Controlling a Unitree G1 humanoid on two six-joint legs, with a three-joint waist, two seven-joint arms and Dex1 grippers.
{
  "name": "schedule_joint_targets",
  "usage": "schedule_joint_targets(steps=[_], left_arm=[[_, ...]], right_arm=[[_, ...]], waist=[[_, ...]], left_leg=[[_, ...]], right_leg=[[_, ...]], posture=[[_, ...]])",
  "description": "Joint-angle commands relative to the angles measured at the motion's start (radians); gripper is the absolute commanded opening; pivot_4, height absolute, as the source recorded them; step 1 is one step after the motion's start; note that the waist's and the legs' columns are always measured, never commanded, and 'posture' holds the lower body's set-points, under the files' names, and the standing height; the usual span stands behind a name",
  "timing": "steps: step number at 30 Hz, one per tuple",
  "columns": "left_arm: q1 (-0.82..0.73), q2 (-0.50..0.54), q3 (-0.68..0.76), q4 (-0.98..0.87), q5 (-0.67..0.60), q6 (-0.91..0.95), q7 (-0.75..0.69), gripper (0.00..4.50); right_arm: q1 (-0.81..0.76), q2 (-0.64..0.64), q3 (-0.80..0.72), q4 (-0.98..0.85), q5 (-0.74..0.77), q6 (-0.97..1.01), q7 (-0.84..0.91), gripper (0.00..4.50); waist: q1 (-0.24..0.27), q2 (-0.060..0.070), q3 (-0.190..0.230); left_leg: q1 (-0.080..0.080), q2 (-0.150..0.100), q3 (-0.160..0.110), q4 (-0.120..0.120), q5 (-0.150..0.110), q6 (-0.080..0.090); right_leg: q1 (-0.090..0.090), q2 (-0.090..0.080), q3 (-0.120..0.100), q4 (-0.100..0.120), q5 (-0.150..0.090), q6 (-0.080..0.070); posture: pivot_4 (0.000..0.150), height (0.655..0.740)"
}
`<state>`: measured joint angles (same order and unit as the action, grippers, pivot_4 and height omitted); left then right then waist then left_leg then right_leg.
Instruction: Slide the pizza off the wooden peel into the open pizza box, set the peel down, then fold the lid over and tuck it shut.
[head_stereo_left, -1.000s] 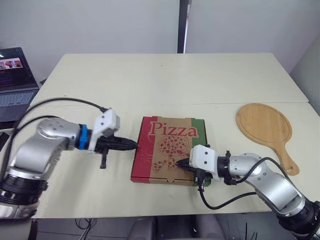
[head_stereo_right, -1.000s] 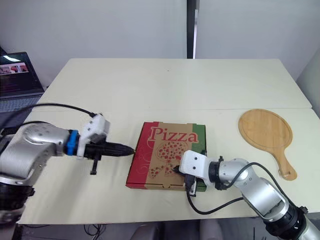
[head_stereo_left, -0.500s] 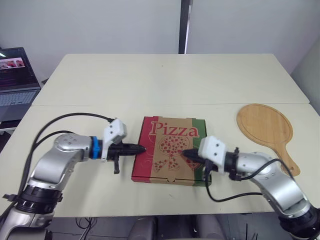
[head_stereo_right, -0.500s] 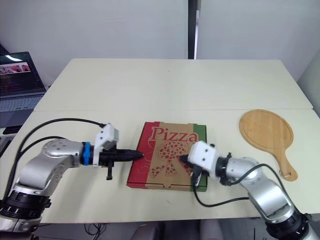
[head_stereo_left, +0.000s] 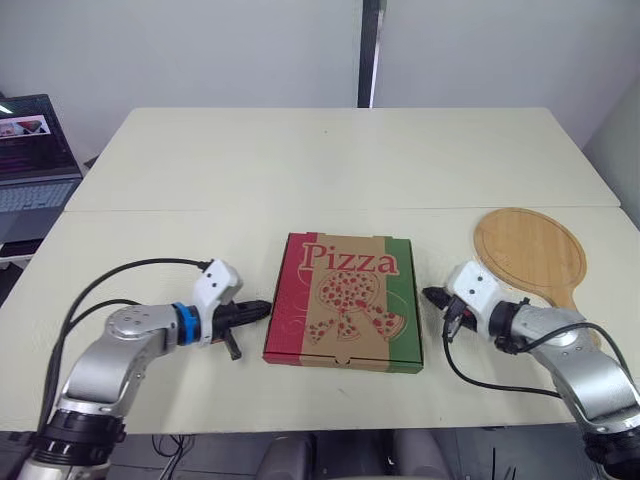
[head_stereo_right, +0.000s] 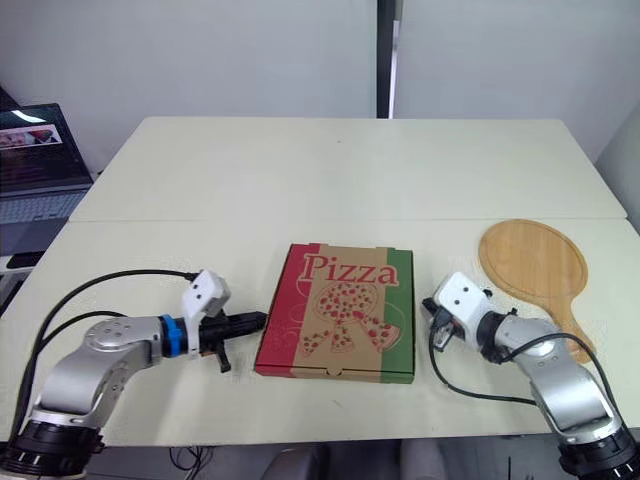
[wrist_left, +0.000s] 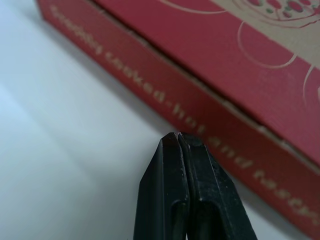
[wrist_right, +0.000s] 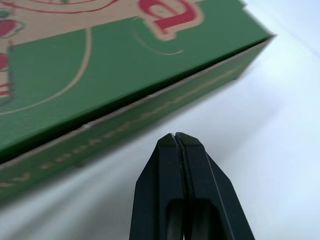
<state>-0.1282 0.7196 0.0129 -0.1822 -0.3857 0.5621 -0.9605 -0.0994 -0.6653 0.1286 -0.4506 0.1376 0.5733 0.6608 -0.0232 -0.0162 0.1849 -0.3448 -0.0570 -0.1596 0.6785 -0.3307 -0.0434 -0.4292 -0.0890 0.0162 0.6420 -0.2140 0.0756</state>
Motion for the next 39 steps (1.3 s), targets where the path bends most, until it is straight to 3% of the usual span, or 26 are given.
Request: schedule_joint_targets(steps=[1,14,26,33,39], left_arm=[[-0.028,-0.025,-0.025,-0.037,-0.002,-0.003,0.019,0.00],[-0.141,-0.099,-0.060,0.076,0.053,-0.045,0.033,0.00],[-0.193,-0.111,-0.052,0.153,0.082,-0.096,0.037,0.00],[-0.103,-0.014,0.059,0.108,0.055,-0.077,0.027,0.00],[0.097,0.141,0.255,0.059,0.042,-0.106,-0.013,0.00]], right_arm=[[-0.038,0.019,0.015,-0.004,0.007,-0.015,0.010,0.02],[-0.188,0.045,0.054,0.160,-0.031,-0.068,0.059,0.02],[-0.216,0.047,0.044,0.194,-0.044,-0.066,0.061,0.02],[-0.163,-0.001,-0.079,0.155,0.001,-0.071,0.065,0.02],[0.027,-0.102,-0.312,0.095,0.074,-0.191,0.142,0.02]], waist=[[0.000,0.000,0.000],[0.003,0.000,0.000],[0.003,0.000,0.000],[-0.003,0.000,0.000],[-0.002,0.000,0.000]], left_leg=[[0.000,0.000,0.000,0.000,0.000,0.000],[0.000,0.000,0.000,0.000,0.002,-0.003],[0.000,0.000,0.000,0.000,0.002,-0.003],[-0.001,0.000,0.000,0.000,0.002,-0.003],[-0.002,0.000,0.000,-0.001,0.001,-0.002]], right_leg=[[0.000,0.000,0.000,0.000,0.000,0.000],[0.000,0.000,0.000,0.000,0.000,0.000],[0.000,0.000,0.000,0.000,0.000,0.000],[-0.002,0.000,0.000,0.000,0.000,0.000],[-0.003,0.000,0.000,-0.001,0.000,0.000]], posture=[[0.150,0.7350],[0.150,0.7350],[0.150,0.7350],[0.150,0.7350],[0.150,0.7350]])
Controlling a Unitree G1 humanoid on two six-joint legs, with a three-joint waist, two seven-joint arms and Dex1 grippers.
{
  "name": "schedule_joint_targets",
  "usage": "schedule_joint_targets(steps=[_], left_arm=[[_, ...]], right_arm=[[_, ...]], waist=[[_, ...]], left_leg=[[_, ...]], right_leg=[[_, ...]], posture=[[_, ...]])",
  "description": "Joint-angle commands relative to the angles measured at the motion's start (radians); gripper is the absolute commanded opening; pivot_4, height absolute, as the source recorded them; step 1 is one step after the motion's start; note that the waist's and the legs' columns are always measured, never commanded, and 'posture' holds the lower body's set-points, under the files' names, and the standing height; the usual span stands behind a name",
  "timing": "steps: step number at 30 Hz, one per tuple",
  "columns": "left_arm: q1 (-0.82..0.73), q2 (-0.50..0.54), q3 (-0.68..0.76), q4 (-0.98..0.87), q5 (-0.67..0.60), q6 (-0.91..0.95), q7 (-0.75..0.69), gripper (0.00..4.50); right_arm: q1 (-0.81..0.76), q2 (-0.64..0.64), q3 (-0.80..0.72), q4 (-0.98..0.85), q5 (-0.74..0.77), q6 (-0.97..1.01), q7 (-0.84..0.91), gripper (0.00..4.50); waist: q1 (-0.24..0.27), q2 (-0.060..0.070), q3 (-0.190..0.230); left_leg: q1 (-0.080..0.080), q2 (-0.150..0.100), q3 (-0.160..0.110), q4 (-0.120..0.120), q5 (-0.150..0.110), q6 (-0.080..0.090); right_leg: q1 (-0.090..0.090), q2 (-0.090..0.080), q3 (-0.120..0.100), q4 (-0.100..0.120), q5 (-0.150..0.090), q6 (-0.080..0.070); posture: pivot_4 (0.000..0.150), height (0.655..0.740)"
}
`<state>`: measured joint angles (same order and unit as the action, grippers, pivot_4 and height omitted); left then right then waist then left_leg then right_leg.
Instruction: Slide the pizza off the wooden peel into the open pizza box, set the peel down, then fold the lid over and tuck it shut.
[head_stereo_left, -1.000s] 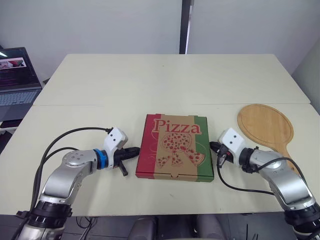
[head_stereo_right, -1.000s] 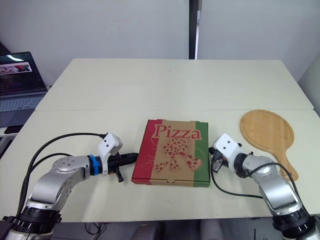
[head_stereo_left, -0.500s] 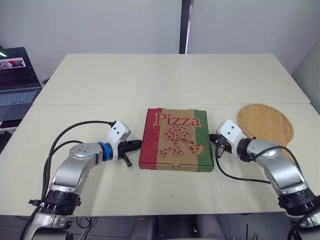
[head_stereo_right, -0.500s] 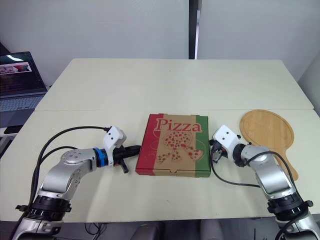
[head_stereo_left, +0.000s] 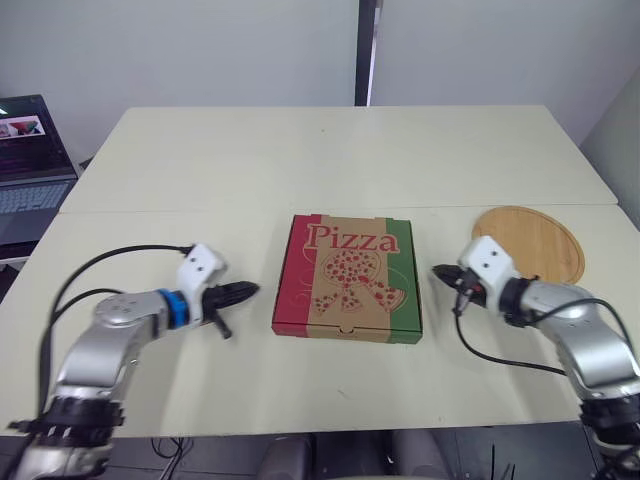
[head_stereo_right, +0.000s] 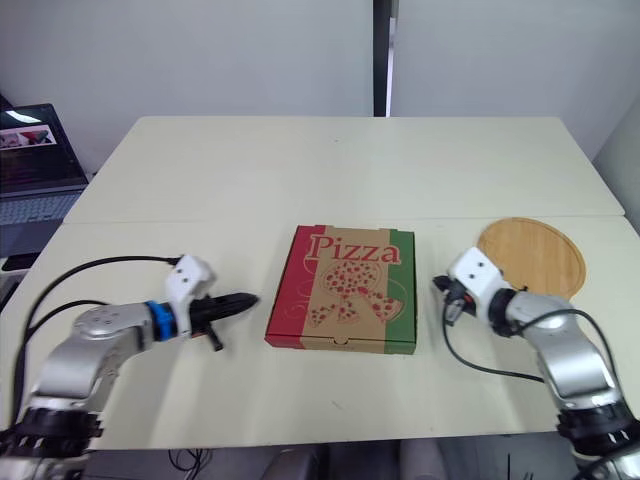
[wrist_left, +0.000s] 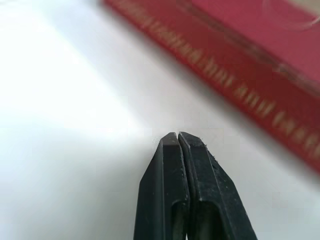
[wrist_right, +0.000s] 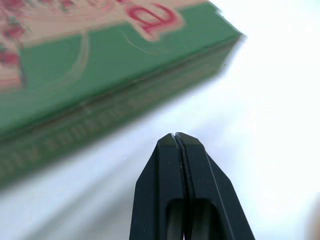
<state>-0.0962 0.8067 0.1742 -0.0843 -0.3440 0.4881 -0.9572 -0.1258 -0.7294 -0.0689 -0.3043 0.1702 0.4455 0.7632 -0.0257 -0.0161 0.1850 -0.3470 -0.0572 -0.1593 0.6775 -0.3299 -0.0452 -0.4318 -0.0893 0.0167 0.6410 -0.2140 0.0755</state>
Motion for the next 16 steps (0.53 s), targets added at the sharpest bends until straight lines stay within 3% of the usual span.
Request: schedule_joint_targets(steps=[1,8,16], left_arm=[[0.109,0.073,0.124,-0.049,0.005,-0.042,-0.021,0.00],[0.341,0.098,0.275,-0.060,0.021,-0.118,-0.029,0.00],[0.290,0.024,0.256,-0.070,-0.031,-0.083,0.030,0.00]], right_arm=[[0.092,-0.056,-0.150,-0.050,0.048,-0.091,0.059,0.02],[0.290,-0.122,-0.301,-0.007,0.117,-0.205,0.202,0.02],[0.307,-0.079,-0.257,0.027,0.098,-0.216,0.163,0.02]], waist=[[0.000,0.000,0.000],[0.001,0.000,0.000],[0.005,0.000,0.000]], left_leg=[[0.000,0.000,0.000,0.000,-0.001,0.001],[0.004,0.001,0.001,0.000,-0.002,0.003],[0.007,0.001,0.000,0.000,-0.002,0.003]], right_leg=[[0.000,0.000,0.000,0.000,0.000,0.000],[0.006,0.000,-0.001,-0.001,0.000,0.000],[0.010,0.000,-0.001,-0.002,-0.001,0.000]], posture=[[0.150,0.7350],[0.150,0.7350],[0.150,0.7350]])
